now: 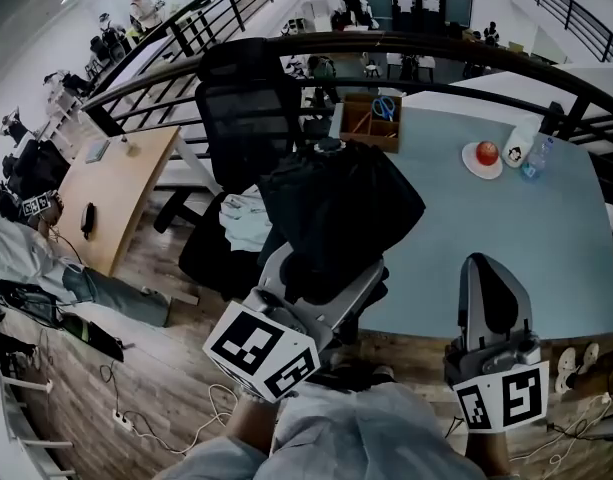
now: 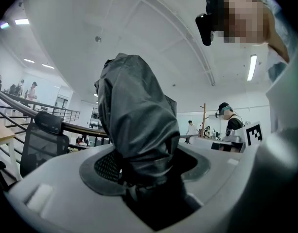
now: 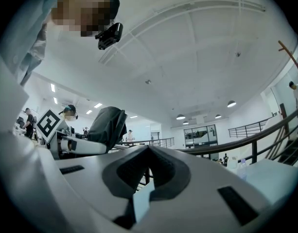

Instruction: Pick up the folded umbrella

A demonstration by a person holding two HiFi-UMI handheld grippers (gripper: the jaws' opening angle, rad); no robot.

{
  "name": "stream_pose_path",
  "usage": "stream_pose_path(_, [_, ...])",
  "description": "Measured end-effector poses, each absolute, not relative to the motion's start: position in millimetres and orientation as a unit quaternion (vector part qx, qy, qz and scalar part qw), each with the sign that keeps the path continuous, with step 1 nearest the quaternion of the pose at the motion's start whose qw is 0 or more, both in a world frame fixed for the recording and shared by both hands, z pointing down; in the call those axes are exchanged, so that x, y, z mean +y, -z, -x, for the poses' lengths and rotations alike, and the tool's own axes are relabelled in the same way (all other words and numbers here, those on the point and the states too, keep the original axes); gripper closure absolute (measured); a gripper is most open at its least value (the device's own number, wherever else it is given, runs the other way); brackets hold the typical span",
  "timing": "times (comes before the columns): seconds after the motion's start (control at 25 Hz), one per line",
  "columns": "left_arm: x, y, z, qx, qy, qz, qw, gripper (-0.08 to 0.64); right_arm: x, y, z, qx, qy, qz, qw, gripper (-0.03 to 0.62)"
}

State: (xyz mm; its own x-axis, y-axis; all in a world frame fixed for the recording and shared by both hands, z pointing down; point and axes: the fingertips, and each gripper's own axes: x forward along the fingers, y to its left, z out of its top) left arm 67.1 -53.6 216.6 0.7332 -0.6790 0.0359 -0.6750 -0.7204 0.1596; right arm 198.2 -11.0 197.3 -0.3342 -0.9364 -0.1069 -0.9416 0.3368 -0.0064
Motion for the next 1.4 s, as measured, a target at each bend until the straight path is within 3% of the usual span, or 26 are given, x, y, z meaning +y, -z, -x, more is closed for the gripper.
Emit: stream_pose_path(1.4, [-80.1, -219.7, -31.4, -0.375, 0.028, -0.923, 0.086, 0.265, -31.6, -201.9, -173.7, 0.818, -0.035, 0.574, 0.025, 0.592])
